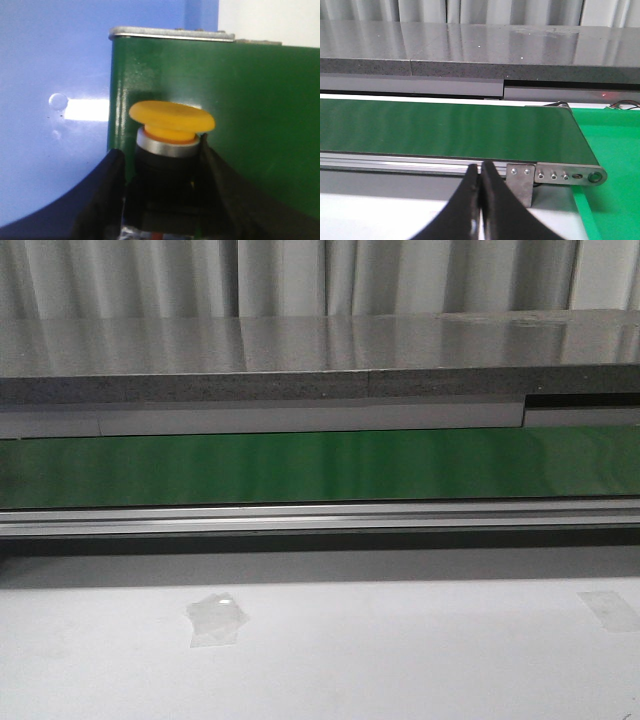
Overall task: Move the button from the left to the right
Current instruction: 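Lift the button and place it on the green conveyor belt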
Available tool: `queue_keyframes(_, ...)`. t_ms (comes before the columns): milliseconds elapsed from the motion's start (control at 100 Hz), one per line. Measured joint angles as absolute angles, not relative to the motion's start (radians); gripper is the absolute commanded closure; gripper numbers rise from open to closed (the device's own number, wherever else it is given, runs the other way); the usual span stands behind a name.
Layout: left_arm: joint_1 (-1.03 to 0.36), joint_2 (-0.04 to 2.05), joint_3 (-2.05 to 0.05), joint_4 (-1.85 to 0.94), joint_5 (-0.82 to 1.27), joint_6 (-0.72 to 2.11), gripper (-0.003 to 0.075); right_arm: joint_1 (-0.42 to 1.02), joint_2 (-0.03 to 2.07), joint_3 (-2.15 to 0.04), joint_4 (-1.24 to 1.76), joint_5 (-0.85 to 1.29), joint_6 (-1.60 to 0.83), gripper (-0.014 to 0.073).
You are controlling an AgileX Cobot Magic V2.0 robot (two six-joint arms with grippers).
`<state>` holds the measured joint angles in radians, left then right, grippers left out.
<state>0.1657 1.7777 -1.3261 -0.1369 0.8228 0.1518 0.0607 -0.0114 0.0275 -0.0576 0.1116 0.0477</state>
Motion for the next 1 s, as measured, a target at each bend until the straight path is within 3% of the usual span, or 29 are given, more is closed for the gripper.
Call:
queue_keyframes(250,0.166,1.779,-1.326,-0.137,0.821,0.152,0.0615,0.061,-0.011,0.028,-0.058,0.112,0.048,0.0662)
queue_keyframes(490,0.166,1.779,-1.326,-0.137,0.821,0.152,0.0346,0.061,-0.011,0.028,-0.058,0.112,0.048,0.0662)
queue_keyframes(580,0.166,1.779,-1.326,-0.137,0.823,0.152,0.0289,0.061,-0.011,0.028,-0.058,0.112,0.048,0.0662)
queue_keyframes(1000,0.166,1.777,-1.326,-0.137,0.827,0.160,0.0281,0.061,-0.011,0.028,-0.058,0.112,0.048,0.0662)
